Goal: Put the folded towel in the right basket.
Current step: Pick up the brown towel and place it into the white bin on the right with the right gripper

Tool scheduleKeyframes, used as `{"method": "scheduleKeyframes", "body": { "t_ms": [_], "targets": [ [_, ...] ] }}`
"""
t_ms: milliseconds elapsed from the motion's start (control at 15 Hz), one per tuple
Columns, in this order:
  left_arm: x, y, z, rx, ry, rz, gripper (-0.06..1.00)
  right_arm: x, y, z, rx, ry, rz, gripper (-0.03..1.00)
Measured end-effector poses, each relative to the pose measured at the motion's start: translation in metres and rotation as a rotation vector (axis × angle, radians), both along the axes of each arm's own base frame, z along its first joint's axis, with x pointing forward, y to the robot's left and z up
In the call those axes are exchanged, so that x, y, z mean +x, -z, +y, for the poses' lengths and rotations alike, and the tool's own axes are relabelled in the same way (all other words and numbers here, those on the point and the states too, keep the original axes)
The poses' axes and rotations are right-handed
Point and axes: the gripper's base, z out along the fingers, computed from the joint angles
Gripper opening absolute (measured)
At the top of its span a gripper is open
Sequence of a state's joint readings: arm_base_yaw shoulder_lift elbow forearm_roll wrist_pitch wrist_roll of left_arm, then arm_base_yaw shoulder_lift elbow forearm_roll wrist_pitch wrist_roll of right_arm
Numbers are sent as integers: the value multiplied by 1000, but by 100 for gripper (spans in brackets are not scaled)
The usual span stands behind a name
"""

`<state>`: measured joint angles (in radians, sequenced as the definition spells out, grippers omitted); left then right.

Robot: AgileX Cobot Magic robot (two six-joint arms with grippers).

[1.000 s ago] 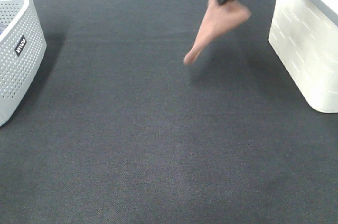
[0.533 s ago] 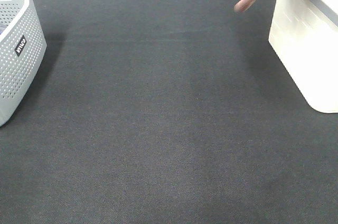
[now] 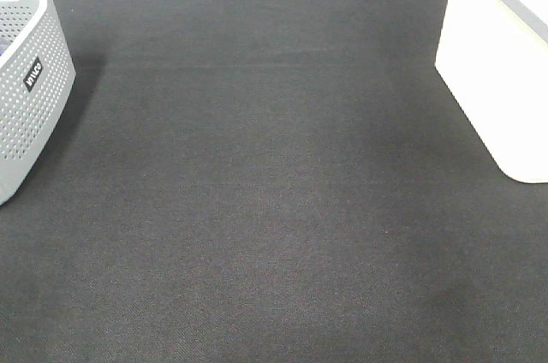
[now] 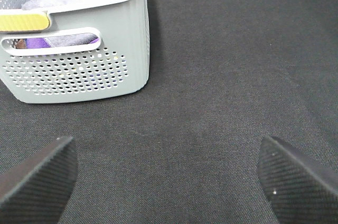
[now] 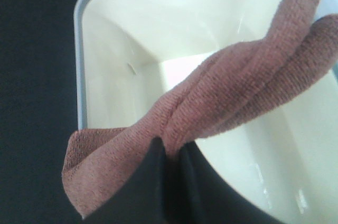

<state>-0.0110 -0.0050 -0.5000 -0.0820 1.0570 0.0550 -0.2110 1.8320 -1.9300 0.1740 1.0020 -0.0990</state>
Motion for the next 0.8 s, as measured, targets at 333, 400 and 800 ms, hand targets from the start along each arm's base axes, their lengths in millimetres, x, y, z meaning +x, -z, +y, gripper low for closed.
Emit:
{"method": "scheduleKeyframes", "body": {
  "t_ms": [333, 400, 800],
  "targets": [
    [0, 0, 0, 0, 0, 0, 88, 30, 63, -10, 62, 61, 173, 8],
    [0, 0, 0, 0, 0, 0, 88, 32, 71, -11, 66, 80, 200, 17],
    [0, 0, 0, 0, 0, 0, 88, 33, 73, -9, 104, 82, 209, 77]
  ]
}}
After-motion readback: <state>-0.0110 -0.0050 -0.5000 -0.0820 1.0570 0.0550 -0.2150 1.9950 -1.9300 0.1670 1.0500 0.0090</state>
